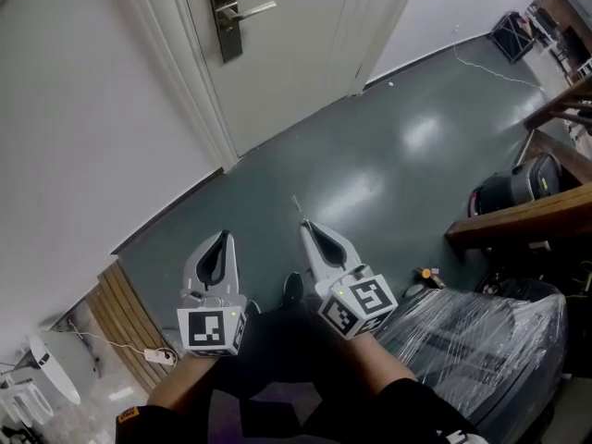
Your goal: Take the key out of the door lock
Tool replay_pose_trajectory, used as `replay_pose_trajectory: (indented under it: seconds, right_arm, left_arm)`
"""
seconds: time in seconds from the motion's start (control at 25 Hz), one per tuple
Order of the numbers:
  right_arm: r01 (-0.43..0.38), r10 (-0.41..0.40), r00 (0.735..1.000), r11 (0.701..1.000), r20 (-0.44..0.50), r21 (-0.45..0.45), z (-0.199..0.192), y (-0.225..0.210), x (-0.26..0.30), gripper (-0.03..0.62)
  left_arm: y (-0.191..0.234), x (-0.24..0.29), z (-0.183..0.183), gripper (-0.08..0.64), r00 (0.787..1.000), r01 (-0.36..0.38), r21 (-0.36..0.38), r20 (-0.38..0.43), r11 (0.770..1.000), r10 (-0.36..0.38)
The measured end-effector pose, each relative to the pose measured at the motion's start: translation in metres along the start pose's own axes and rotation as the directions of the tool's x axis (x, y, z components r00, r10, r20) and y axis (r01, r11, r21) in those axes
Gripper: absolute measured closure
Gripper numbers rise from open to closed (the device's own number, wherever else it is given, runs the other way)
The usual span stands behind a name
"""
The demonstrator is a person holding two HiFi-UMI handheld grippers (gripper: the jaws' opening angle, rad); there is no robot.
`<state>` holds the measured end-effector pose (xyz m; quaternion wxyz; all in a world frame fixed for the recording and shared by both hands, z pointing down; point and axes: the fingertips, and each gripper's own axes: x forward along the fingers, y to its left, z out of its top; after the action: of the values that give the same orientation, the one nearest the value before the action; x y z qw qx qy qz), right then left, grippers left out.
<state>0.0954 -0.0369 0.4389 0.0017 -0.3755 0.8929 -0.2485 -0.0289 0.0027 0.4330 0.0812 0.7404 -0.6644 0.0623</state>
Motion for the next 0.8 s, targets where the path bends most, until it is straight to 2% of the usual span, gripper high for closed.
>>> replay_pose_trajectory:
  seconds: [0.32, 0.64, 0.8]
  right_arm:
    - [0.071, -0.072, 0.997, 0.996, -0.013, -0.061, -0.026, 0.057, -0.013, 0.577]
    - [0.173, -0.179, 0.983, 0.974, -0.033, -0.147, -0.056, 0.093, -0.053, 0.577]
    - [0.188, -0.197, 0.98, 0.968, -0.035, -0.168, -0.069, 0.094, -0.078, 0.577]
  left_arm:
    - [0.029, -0.053, -0.004, 0.543, 0.999, 0.037, -0.041, 0.022, 0.998, -0.036]
    - [0.021, -0.089, -0.041, 0.543, 0.989, 0.145, -0.099, -0.022, 0.984, -0.148]
    - [0.003, -0.099, -0.04, 0.543, 0.985, 0.168, -0.08, -0.021, 0.983, -0.17]
